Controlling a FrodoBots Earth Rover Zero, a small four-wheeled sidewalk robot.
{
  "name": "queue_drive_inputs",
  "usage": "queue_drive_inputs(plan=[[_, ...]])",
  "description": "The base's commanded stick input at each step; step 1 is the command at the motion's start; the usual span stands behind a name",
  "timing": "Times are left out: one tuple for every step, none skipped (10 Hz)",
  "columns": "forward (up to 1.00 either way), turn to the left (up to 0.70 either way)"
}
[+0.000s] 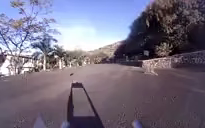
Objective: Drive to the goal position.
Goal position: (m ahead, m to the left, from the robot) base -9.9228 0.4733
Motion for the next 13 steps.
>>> queue_drive_inputs(plan=[[0.5,0.0],[0.5,0.0],[0.5,0.0],[0.5,0.0],[0.5,0.0],[0.5,0.0],[0.5,0.0],[0.5,0.0],[0.5,0.0],[0.5,0.0],[0.5,0.0],[0.5,0.0],[0.5,0.0]])
